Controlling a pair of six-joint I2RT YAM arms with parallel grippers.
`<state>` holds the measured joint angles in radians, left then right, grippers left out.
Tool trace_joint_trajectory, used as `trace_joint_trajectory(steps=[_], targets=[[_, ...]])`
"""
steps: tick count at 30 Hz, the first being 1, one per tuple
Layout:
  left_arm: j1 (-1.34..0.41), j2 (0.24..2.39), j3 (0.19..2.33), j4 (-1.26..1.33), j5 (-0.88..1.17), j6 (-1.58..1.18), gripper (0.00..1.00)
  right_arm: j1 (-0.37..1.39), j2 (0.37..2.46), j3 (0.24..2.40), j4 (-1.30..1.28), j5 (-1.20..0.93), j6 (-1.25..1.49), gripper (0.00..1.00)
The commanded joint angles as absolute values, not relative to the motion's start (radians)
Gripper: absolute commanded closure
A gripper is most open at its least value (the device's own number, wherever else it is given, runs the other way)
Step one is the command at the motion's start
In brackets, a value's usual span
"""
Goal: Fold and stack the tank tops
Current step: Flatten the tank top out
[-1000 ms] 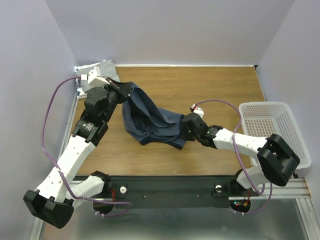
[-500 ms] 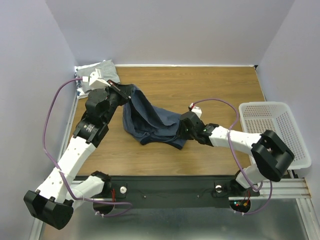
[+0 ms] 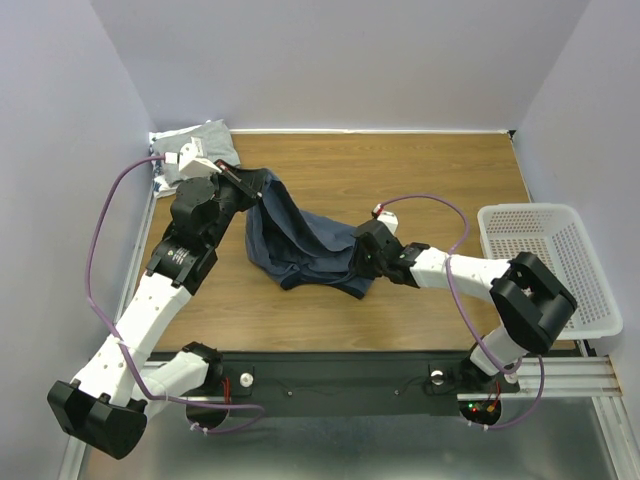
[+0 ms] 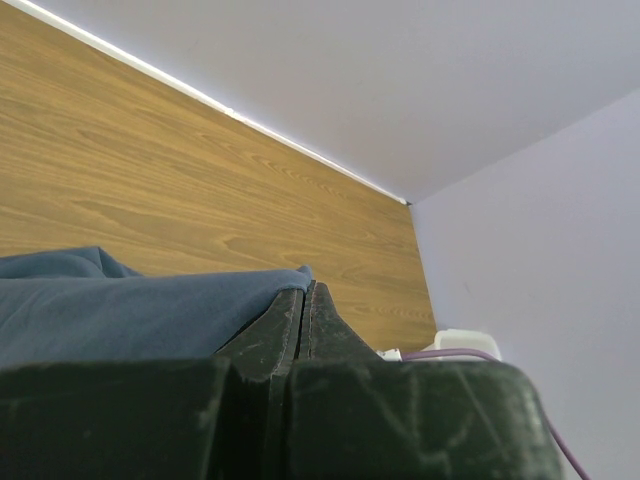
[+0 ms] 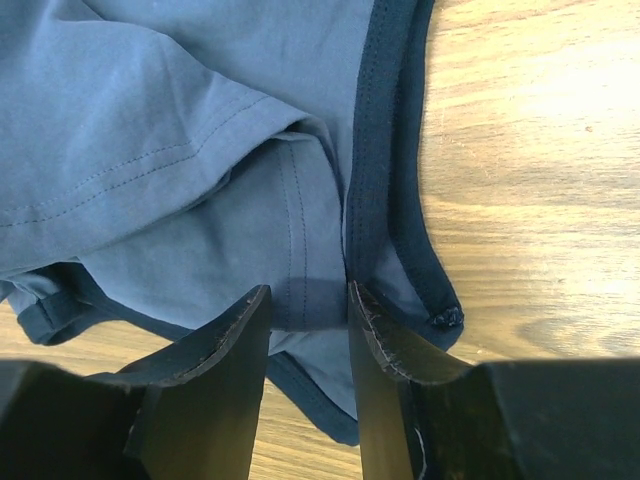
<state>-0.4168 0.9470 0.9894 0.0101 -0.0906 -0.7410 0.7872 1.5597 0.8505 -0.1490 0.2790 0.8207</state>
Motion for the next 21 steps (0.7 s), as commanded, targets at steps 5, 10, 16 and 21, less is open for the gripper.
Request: trace_joint_trajectory(steps=[5,10,16,21], targets=[[-0.407,0.940,1.019,0.075,-0.083,-0.729,1.00,0.798,1.540,0.848,-0.117,0.285,0.844,0.58],[-0.405,0.942,1.017,0.078,-0.083,-0.727,1.00,0.798,1.560,0.841,-0.114,0.278,0.850,0.60],[-0.402,0.942,1.014,0.078,-0.081,-0.727,1.00,0.798,1.548,0.825,-0.112,0.290,0.851,0.59],[-0.402,0.943,1.012,0.080,-0.080,-0.730,1.00,0.796,1.555,0.821,-0.112,0.290,0.854,0.59]])
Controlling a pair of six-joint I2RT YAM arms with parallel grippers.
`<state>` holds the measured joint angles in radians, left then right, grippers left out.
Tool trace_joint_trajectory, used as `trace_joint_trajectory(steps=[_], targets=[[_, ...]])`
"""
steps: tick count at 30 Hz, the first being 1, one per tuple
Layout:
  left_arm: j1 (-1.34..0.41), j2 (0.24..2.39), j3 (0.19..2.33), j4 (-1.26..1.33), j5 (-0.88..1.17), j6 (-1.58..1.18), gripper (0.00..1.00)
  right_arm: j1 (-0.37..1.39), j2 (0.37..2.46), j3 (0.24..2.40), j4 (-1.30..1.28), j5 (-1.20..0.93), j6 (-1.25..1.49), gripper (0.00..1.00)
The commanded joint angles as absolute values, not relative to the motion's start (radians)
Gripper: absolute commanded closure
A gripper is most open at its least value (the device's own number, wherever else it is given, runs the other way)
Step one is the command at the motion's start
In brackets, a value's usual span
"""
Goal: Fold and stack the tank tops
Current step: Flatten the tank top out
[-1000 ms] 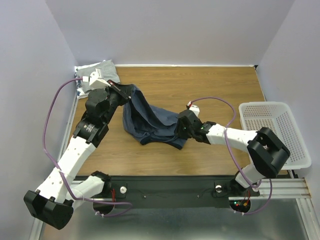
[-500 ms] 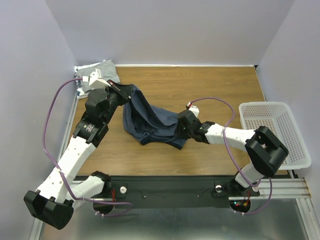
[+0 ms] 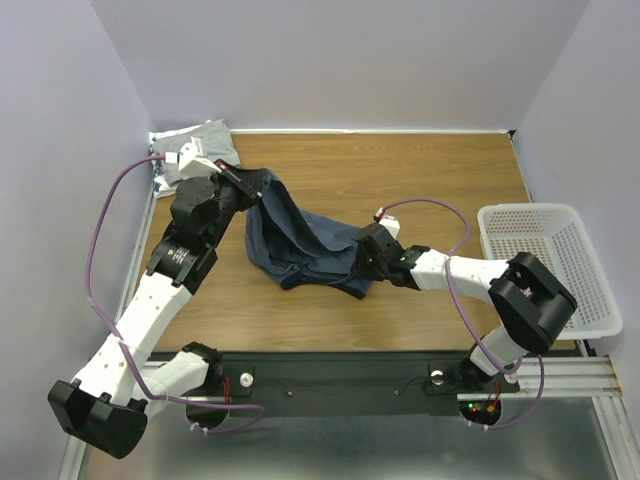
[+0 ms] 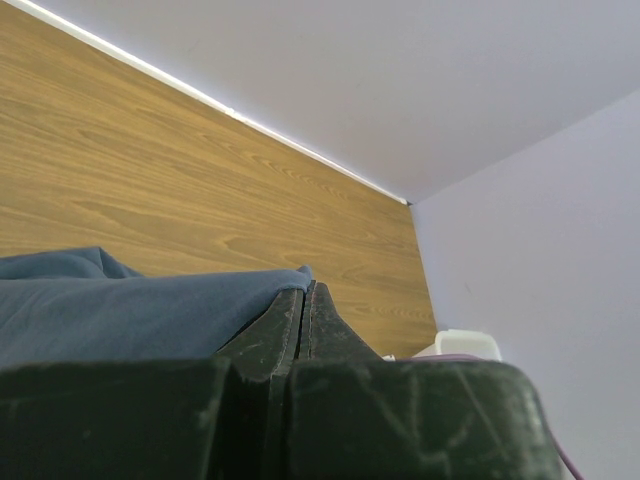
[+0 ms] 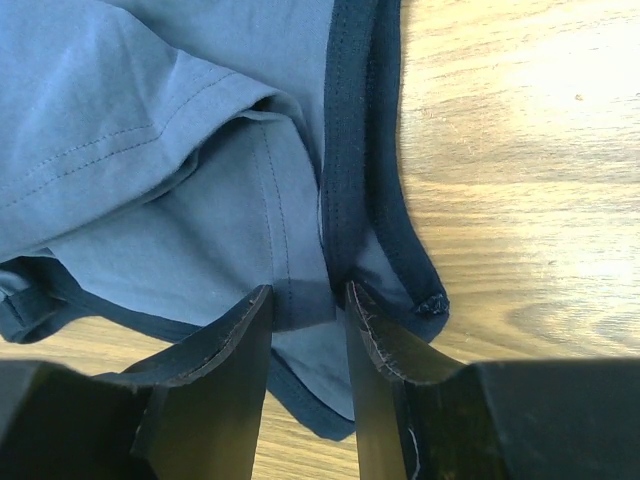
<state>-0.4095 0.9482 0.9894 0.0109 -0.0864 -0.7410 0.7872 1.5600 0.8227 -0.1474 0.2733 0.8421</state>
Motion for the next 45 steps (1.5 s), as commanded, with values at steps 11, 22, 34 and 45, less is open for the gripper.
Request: trace_joint_trajectory(steps=[11,22,34,45], targets=[[-0.400,0.943,1.009,0.083,-0.078,-0.732,1.00,0.798,1.552,0.831,-0.106,0.287,0.854,0.69],[-0.397,0.939,1.022,0.071,-0.089,-0.723,1.00,0.796,1.499,0.833,-0.109,0.293,0.833,0.99],[-0.335,0.916,1.120,0.026,-0.092,-0.686,1.00,0.793,1.235,0.962,-0.288,0.417,0.730,1.00],[-0.227,0.974,1.431,-0.034,-0.077,-0.658,1.00,0.638,1.216,1.475,-0.445,0.623,0.431,1.00]])
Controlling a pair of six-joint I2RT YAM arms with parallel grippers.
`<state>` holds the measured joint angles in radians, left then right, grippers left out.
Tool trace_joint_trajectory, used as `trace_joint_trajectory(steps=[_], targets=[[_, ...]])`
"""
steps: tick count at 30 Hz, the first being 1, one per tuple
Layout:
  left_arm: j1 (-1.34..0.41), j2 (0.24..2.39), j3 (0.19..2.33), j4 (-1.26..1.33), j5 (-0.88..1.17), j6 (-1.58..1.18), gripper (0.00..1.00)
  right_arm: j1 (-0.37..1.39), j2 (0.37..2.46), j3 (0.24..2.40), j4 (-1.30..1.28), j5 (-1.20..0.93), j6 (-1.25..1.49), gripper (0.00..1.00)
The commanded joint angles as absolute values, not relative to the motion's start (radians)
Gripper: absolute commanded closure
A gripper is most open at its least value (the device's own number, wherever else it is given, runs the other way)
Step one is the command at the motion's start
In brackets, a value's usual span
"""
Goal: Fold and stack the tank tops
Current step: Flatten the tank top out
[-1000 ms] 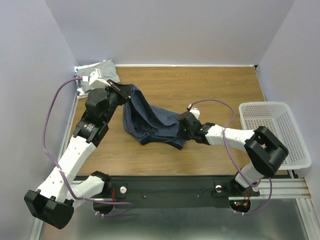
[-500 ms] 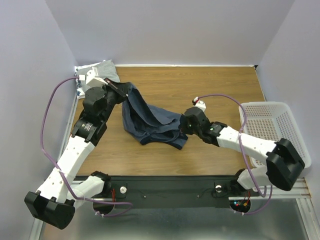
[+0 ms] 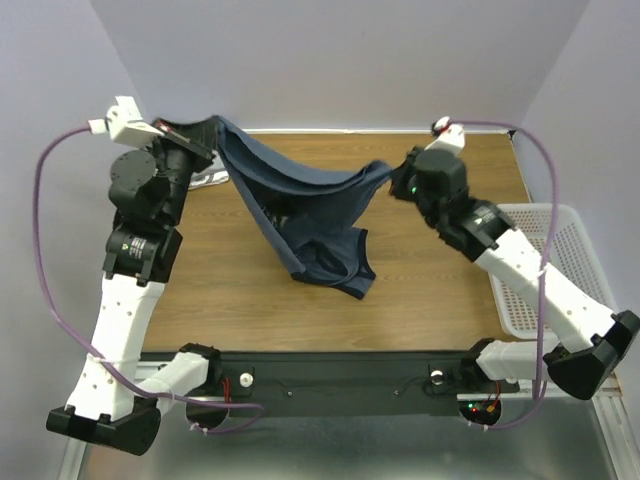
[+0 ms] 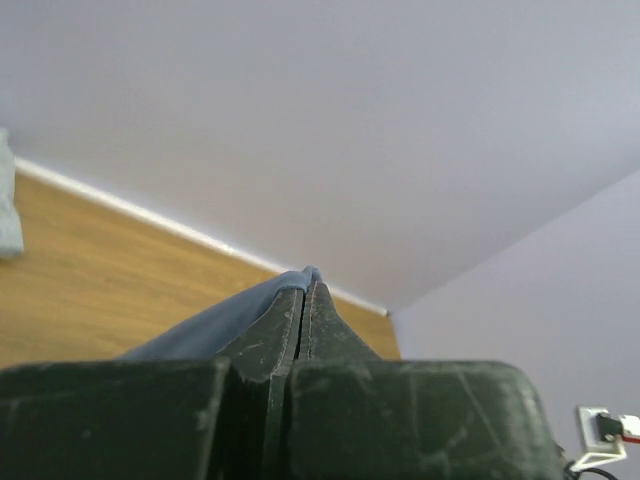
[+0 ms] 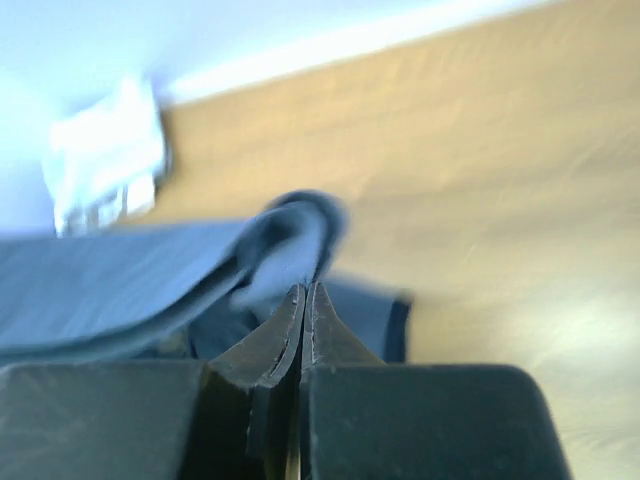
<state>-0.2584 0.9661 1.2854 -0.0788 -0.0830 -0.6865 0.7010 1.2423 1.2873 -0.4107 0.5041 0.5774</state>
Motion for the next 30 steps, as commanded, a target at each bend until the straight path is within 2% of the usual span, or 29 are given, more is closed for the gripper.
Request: trace_joint_trajectory(steps=[1,10,15,24,30], targets=[[-0.222,0.992,1.490,-0.037,-0.075,-0.658,1.00,0.626,1.216,1.518,-0.445,0.641,0.382,1.00],[-0.207,1.098,1.843,-0.061,-0.074,-0.660,1.00,0.606,1.319,2.050,-0.443,0.747,0.134,1.00],[-0.207,1.089,1.924,-0.074,-0.086,-0.647,1.00,0.606,1.318,2.262,-0.442,0.752,0.052,1.00],[-0.207,1.011,1.894,-0.041,-0.064,-0.663,1.00,0.606,1.201,2.260,-0.407,0.674,0.067,1.00],[-0.207,1.045,1.893,-0.006,-0.071,-0.666,1.00,0.606,1.276,2.243,-0.373,0.690,0.022,1.00]])
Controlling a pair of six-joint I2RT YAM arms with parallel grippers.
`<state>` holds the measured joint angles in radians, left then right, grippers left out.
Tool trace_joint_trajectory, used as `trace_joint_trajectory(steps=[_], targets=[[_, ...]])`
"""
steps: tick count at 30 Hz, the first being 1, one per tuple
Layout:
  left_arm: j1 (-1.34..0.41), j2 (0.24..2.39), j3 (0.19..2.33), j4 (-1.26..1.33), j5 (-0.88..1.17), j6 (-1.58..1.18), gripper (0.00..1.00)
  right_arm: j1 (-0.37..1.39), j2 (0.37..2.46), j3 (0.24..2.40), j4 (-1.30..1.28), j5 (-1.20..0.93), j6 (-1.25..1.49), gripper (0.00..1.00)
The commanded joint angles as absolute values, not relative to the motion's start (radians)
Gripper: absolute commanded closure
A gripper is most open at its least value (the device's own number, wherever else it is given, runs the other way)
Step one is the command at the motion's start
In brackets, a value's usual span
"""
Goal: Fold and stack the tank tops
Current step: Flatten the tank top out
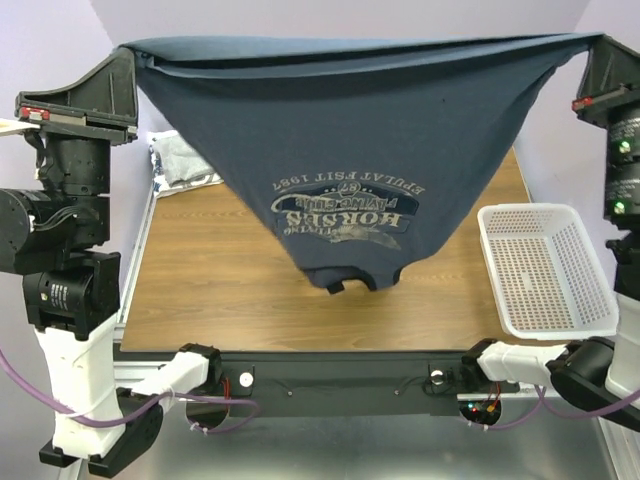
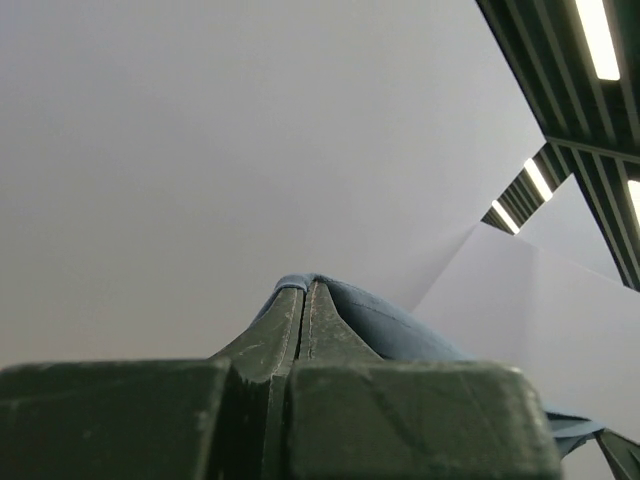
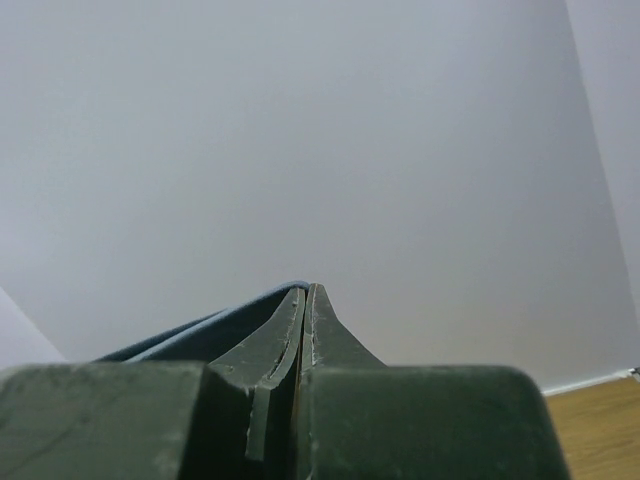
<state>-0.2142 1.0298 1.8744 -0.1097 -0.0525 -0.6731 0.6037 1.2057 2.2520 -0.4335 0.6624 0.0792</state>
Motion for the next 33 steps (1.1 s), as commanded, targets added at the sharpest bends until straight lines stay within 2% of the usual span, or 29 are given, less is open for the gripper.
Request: trace_joint_trajectory(steps=[1,7,9,13,18,22,23,25,26,30,33], targets=[[-0.207,1.066,1.884,-0.006,-0.068,-0.667,1.00,0.606,1.293,2.241,-0.361,0.696,0.009,1.00],[-0.204,1.150,1.801,0.176,-0.045,-0.684,1.00,0.595,1.443,2.227,-0.218,0.712,-0.097,0.99],[-0.198,1.212,1.796,0.230,-0.023,-0.692,1.00,0.562,1.526,2.244,-0.203,0.634,-0.081,0.99],[-0.138,1.343,1.815,0.328,0.075,-0.752,1.00,0.370,1.670,2.315,-0.203,0.436,0.053,0.99],[-0.086,1.612,1.995,0.426,0.236,-0.824,1.00,0.163,1.854,2.448,-0.192,0.073,0.335,0.99],[-0.069,1.854,2.265,0.462,0.359,-0.897,1.00,0.019,2.061,2.667,-0.118,-0.103,0.506,0.99],[-0.068,1.953,2.415,0.454,0.385,-0.922,1.00,0.005,2.112,2.698,-0.091,-0.119,0.568,0.99],[-0.063,2.079,2.623,0.456,0.388,-0.955,1.00,-0.055,2.121,2.688,0.037,-0.146,0.626,0.99],[-0.058,2.101,2.661,0.459,0.385,-0.956,1.00,-0.069,2.112,2.663,0.082,-0.149,0.649,0.99],[-0.035,2.053,2.551,0.648,0.368,-0.970,1.00,-0.098,2.024,2.542,0.277,-0.144,0.660,0.99],[-0.034,2.005,2.491,0.692,0.376,-0.921,1.00,-0.104,1.950,2.441,0.349,-0.131,0.635,0.99]])
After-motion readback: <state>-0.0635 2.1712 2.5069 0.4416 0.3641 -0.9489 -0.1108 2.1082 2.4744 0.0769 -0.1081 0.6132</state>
